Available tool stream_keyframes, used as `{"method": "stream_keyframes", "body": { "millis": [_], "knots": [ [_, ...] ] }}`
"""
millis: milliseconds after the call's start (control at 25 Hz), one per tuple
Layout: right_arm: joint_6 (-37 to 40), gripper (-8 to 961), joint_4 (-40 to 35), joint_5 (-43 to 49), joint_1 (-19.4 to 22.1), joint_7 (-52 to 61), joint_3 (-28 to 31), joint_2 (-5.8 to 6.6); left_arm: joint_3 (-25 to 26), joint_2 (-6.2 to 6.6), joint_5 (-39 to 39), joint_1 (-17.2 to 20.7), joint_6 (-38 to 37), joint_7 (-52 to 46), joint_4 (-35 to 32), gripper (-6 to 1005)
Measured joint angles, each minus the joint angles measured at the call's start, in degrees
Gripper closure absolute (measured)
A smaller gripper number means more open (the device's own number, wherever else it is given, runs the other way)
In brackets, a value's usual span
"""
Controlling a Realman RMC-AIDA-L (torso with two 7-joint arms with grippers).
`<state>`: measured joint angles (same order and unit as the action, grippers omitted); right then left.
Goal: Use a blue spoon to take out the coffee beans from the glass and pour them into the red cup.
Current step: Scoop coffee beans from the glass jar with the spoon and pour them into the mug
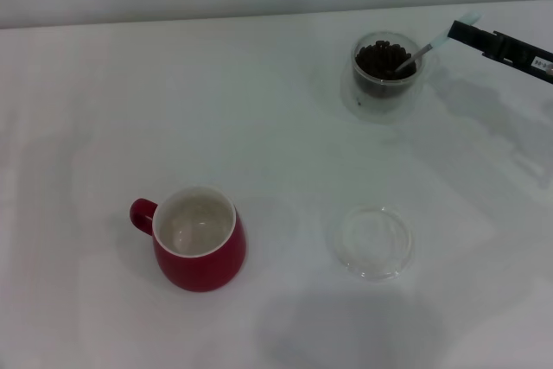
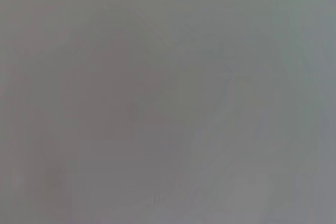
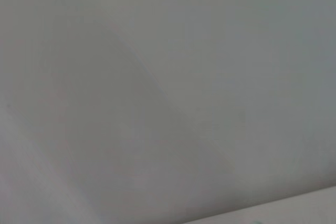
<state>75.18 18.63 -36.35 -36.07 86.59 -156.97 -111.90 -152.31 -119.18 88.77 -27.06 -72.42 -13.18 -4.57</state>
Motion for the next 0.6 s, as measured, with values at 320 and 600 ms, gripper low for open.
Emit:
{"method": "stream_keyframes", "body": {
  "millis": [320,600],
  "knots": [
    [-0.43,816,0.19,-0.04,0.24,4.99,-0.01,0.04,0.0,0.0,0.0,0.5,-0.01,0.0,-0.22,108],
    [-0.5,816,0.18,-0.04,0.68,7.59,0.24,0.0,-0.07,-0.07,-0.03,0.64,-0.01,0.0,-0.26,107]
  ]
}}
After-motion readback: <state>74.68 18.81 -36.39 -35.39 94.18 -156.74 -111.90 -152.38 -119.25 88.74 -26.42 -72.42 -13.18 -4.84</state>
